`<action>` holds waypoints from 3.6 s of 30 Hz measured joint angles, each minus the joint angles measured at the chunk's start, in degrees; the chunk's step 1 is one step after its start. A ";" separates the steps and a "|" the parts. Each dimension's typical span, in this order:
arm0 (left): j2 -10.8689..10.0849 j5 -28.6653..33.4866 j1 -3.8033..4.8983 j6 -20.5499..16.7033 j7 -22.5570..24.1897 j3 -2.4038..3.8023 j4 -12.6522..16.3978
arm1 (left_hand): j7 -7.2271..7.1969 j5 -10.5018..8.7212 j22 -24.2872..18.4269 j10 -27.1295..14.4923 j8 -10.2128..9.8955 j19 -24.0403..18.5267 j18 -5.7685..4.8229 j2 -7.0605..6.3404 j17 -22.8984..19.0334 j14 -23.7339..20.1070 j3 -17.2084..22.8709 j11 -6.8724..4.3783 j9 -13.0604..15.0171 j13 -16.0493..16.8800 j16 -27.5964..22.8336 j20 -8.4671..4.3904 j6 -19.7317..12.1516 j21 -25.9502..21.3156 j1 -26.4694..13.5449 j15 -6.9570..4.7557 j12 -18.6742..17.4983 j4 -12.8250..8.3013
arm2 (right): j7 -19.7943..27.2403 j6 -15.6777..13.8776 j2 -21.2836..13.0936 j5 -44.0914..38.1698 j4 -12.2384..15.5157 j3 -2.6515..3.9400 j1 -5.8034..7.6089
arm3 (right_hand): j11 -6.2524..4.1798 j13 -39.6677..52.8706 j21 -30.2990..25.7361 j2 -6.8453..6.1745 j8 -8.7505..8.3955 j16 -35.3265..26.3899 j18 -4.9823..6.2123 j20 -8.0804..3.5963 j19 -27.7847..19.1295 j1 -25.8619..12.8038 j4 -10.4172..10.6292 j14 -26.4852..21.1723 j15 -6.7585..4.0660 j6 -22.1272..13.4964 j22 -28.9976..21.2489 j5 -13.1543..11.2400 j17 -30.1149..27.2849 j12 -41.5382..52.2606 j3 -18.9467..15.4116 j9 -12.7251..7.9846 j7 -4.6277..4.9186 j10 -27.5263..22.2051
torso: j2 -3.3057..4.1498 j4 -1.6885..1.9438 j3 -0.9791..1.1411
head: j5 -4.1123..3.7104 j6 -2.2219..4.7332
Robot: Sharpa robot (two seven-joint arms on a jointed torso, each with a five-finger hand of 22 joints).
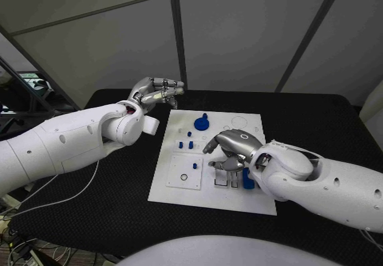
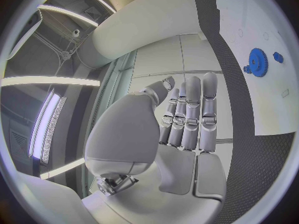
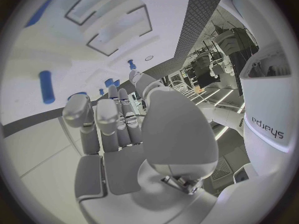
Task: Assemble the parts on the task board
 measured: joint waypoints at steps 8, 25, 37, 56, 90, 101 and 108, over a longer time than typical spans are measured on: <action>-0.11 0.01 0.00 0.01 0.02 -0.20 -0.15 | 0.00 0.00 0.00 0.00 0.00 0.00 0.00 0.00 0.00 -0.01 -0.07 0.00 0.00 0.00 0.00 0.00 0.00 0.00 0.00 0.01 0.14 -0.07 | 0.80 0.23 -4.04 7.18 -2.45 2.21 2.30 | -0.31 -0.07 -0.66 0.00 0.00 -0.35 0.00 -0.31 -0.30 0.00 0.31 0.00 0.00 0.20 -0.94 1.88 -0.95 1.04 -2.54 -0.01 -0.20 -0.31 | -0.32 -0.56 -0.05 | -1.12 0.80; -0.18 0.01 -0.01 0.01 0.06 -0.31 -0.14 | 0.00 0.00 -0.04 0.00 0.00 0.00 -0.01 0.23 -0.11 -0.07 -0.16 0.00 0.01 0.00 0.00 0.00 0.00 0.00 0.23 0.07 0.45 -0.16 | 1.35 8.01 -3.64 5.85 -6.42 2.52 2.92 | -0.51 -0.19 -1.11 0.22 0.54 -0.65 -0.01 -0.52 -0.09 0.71 0.69 0.00 0.01 1.41 -1.12 2.86 -2.02 2.04 -4.32 0.15 -0.63 -0.52 | -0.42 -0.70 -0.14 | -1.46 0.70; -0.14 0.02 -0.01 0.03 0.04 -0.31 -0.14 | 0.00 0.28 -0.03 0.01 0.00 0.00 0.00 0.23 -0.18 -0.07 -0.16 -0.01 0.01 0.00 0.00 0.00 0.00 0.00 0.23 0.07 0.45 -0.16 | 0.99 11.71 -1.92 3.49 -7.80 2.41 2.92 | -0.89 -0.18 -0.16 2.27 0.54 -0.64 -0.01 -1.12 1.19 2.75 0.78 0.30 -0.71 1.77 0.43 2.12 -1.48 3.46 -3.37 0.15 -0.68 1.75 | -0.38 -0.71 -0.09 | -1.38 0.36; -0.07 0.02 -0.01 0.17 0.01 -0.32 -0.15 | 0.00 0.28 -0.03 0.01 0.00 0.00 0.00 0.23 -0.17 -0.08 -0.16 -0.01 0.02 0.00 0.00 0.00 0.00 0.00 0.23 0.08 0.44 -0.15 | -0.04 12.43 -0.45 1.11 -8.86 2.40 2.90 | -2.16 -0.12 3.10 3.63 1.30 1.67 -0.01 -1.97 4.26 4.12 0.44 1.22 -1.63 7.03 4.67 0.51 1.30 3.57 1.81 0.45 -1.25 8.54 | -0.47 -0.77 -0.10 | -1.27 0.02; 1.65 0.02 -0.03 0.65 -0.08 -0.32 -1.66 | 0.00 0.28 -0.05 0.00 0.23 0.00 0.00 0.23 -0.29 -0.08 -0.15 -0.02 0.02 0.00 0.00 0.00 0.00 0.00 0.23 0.08 0.44 -0.15 | 0.54 -1.00 0.80 0.64 2.43 2.48 2.43 | -2.43 0.13 5.15 4.59 1.52 2.75 -0.02 -2.46 6.18 5.10 -0.87 1.22 -2.04 8.22 7.56 -0.31 2.51 2.20 4.24 0.53 -1.35 10.04 | -0.67 -0.75 -0.23 | -0.35 0.07; 2.94 0.03 -0.03 1.03 -0.13 -0.34 -2.85 | 0.00 0.28 -0.07 -0.14 0.23 0.00 0.00 0.23 -0.34 -0.08 -0.15 -0.16 0.02 0.00 0.00 0.00 0.00 0.00 0.23 0.09 0.44 -0.15 | 2.72 -0.54 6.74 2.64 0.14 -0.10 -0.31 | -2.42 0.08 5.15 4.58 1.49 2.74 -0.02 -2.45 6.18 5.09 -0.87 1.23 -2.04 8.35 7.56 -0.32 2.21 2.19 4.23 0.55 -1.48 10.04 | -0.55 -0.66 -0.23 | 0.90 -0.61; 3.24 0.03 -0.03 1.18 -0.16 -0.34 -2.90 | 0.00 0.28 -0.07 -0.13 0.23 0.00 0.00 0.23 -0.34 -0.08 -0.15 -0.16 0.02 0.00 0.00 0.00 0.00 0.00 0.23 0.09 0.67 -0.15 | 3.52 0.48 8.66 3.29 -1.25 -0.86 -1.11 | -2.42 0.09 5.15 4.57 1.47 2.74 -0.02 -2.45 6.18 5.08 -0.88 1.23 -2.04 8.33 7.55 -0.33 2.21 2.19 4.23 0.55 -1.48 10.03 | -0.55 -0.66 -0.20 | 1.56 -1.04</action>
